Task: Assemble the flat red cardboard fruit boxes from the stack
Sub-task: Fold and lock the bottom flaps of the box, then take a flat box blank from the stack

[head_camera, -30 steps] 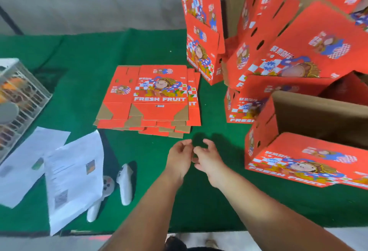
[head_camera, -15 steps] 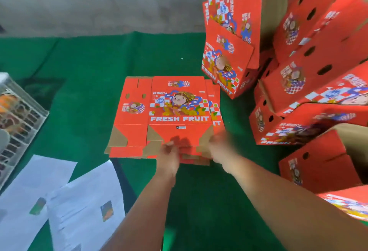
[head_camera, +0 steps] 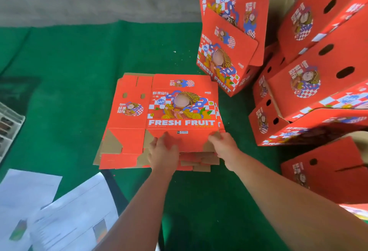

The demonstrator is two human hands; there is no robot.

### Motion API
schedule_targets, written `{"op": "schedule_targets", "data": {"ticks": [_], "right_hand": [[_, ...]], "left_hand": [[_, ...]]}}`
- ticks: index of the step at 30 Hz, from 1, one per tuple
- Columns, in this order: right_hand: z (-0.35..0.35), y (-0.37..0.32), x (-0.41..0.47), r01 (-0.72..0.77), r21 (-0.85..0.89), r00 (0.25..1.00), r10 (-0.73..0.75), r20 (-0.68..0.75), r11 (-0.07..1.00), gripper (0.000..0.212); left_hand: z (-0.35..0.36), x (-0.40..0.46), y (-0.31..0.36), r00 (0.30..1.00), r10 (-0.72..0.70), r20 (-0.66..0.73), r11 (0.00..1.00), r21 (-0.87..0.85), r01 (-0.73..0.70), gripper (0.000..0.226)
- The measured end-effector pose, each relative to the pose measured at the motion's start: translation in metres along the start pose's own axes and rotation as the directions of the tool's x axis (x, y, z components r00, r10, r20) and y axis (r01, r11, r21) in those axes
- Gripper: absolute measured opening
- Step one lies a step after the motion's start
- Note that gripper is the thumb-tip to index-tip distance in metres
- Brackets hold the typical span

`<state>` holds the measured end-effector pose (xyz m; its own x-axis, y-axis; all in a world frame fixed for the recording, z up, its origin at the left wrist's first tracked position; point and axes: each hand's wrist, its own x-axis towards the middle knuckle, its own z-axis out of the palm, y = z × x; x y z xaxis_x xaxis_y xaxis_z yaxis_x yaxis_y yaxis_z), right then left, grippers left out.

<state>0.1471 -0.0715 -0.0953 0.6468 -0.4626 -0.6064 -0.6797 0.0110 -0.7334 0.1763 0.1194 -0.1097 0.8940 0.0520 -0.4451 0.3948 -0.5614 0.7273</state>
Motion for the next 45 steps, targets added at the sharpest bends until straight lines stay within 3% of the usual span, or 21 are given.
{"op": "schedule_targets", "data": {"ticks": [2,5,8,10,12,14,16,20,22,27,32,36,40,45], "right_hand": [[-0.011,0.004,-0.003,-0.047,0.091,0.999,0.048,-0.001,0.995,0.014],[-0.036,0.011,-0.016,-0.046,0.213,0.999,0.051,-0.019,0.976,0.025],[-0.06,0.019,-0.035,-0.023,0.303,0.999,0.03,-0.017,0.953,0.022],[-0.074,0.023,-0.051,-0.012,0.374,1.0,0.017,-0.011,0.927,0.027],[-0.087,0.026,-0.067,0.001,0.43,1.0,0.01,-0.023,0.903,0.031],[-0.101,0.032,-0.078,0.004,0.47,1.0,0.009,-0.026,0.883,0.031],[-0.117,0.04,-0.089,0.0,0.447,1.0,0.011,-0.021,0.895,0.029],[-0.151,0.058,-0.104,0.015,0.353,1.0,-0.005,-0.029,0.936,0.025],[-0.168,0.066,-0.111,0.026,0.304,0.999,-0.013,-0.045,0.952,0.024],[-0.208,0.077,-0.12,0.137,0.093,0.988,-0.13,-0.08,0.986,0.015],[-0.227,0.088,-0.13,0.242,-0.107,0.969,-0.245,-0.02,0.964,0.023],[-0.234,0.089,-0.133,0.304,-0.164,0.951,-0.308,-0.002,0.939,0.022],[-0.23,0.1,-0.142,0.365,-0.212,0.928,-0.372,0.007,0.906,0.02],[-0.227,0.091,-0.158,0.4,-0.202,0.909,-0.415,-0.036,0.894,0.021]], "left_hand": [[-0.003,-0.008,0.002,0.995,0.035,-0.093,0.979,-0.196,-0.053,0.047],[-0.006,-0.032,0.005,0.979,0.076,-0.191,0.928,-0.345,-0.139,0.037],[-0.016,-0.061,-0.009,0.942,0.257,-0.216,0.93,-0.21,-0.302,0.034],[-0.026,-0.073,-0.026,0.897,0.35,-0.269,0.932,0.009,-0.362,0.041],[-0.036,-0.083,-0.038,0.879,0.313,-0.359,0.948,0.182,-0.263,0.054],[-0.043,-0.097,-0.04,0.906,0.197,-0.375,0.965,0.237,-0.112,0.069],[-0.048,-0.109,-0.045,0.913,0.164,-0.374,0.958,0.282,-0.056,0.071],[-0.057,-0.134,-0.05,0.885,0.206,-0.418,0.923,0.382,-0.035,0.049],[-0.058,-0.147,-0.051,0.899,0.251,-0.359,0.887,0.457,-0.066,0.045],[-0.066,-0.176,-0.044,0.982,0.189,0.007,0.802,0.575,-0.158,0.065],[-0.061,-0.211,-0.056,0.985,0.174,0.003,0.81,0.568,-0.145,0.059],[-0.055,-0.226,-0.065,0.985,0.155,0.08,0.857,0.485,-0.175,0.091],[-0.045,-0.234,-0.075,1.0,0.003,0.019,0.969,0.247,-0.008,0.098],[-0.036,-0.232,-0.076,0.974,0.133,-0.183,0.934,0.352,-0.061,0.054]]}}
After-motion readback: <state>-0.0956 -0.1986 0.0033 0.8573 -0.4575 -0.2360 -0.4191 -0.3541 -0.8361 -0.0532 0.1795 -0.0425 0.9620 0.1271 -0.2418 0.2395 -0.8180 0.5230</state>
